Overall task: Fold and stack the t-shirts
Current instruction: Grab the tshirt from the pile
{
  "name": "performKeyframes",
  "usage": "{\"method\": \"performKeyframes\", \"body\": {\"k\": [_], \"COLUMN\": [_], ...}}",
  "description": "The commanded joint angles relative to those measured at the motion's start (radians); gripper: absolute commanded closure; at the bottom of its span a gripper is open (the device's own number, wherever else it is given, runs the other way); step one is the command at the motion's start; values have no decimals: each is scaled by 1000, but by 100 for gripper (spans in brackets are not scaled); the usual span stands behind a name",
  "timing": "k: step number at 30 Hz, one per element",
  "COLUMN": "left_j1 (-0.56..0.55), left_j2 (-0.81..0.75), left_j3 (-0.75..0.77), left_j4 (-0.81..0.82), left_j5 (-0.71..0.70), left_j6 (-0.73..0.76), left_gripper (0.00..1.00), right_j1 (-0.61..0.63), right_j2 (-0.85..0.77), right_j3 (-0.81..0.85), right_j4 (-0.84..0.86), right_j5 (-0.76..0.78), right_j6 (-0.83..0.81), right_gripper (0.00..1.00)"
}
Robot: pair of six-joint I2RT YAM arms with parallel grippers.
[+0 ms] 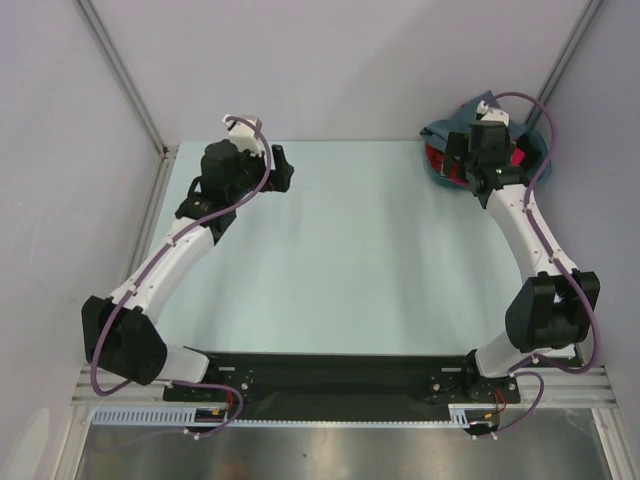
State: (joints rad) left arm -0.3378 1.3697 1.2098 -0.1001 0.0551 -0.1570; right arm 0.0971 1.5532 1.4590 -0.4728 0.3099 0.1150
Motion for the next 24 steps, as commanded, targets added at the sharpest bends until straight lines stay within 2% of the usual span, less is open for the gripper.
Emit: {"method": "performKeyframes", "body": {"k": [1, 4, 5, 7, 9, 11, 15, 19, 20, 24], "left_j1": [6, 29, 43, 106, 176, 222, 227, 227, 227, 227], "left_j2": [17, 26, 28, 23, 19, 31, 39, 23, 25, 32], "left_j3": [54, 54, 51, 22, -6, -9, 17, 4, 4, 11], "left_j4": [2, 11, 14, 39, 95, 91, 59, 80, 79, 85], "left_j5": [-44, -54, -52, 29, 141, 176, 209, 212, 216, 244], "left_j6": [5, -48, -76, -160, -235, -271, -202, -190, -187, -177], "left_gripper": [0, 0, 0, 0, 1, 1, 0, 0, 0, 0], "right_j1": [-16, -55, -78, -135, -137, -134, -138, -187, -204, -224], "right_j2": [28, 119, 151, 217, 208, 193, 192, 347, 378, 527], "right_j3": [40, 134, 179, 241, 218, 192, 164, 357, 454, 624], "right_j4": [45, -53, -152, -167, -121, -37, 103, 37, 1, -9], "right_j5": [20, -8, -52, -139, -144, -73, -28, -44, -76, -117], "right_j6": [-5, 27, 60, 65, 58, 77, 26, 101, 112, 146], "right_gripper": [0, 0, 0, 0, 0, 0, 0, 0, 0, 0]}}
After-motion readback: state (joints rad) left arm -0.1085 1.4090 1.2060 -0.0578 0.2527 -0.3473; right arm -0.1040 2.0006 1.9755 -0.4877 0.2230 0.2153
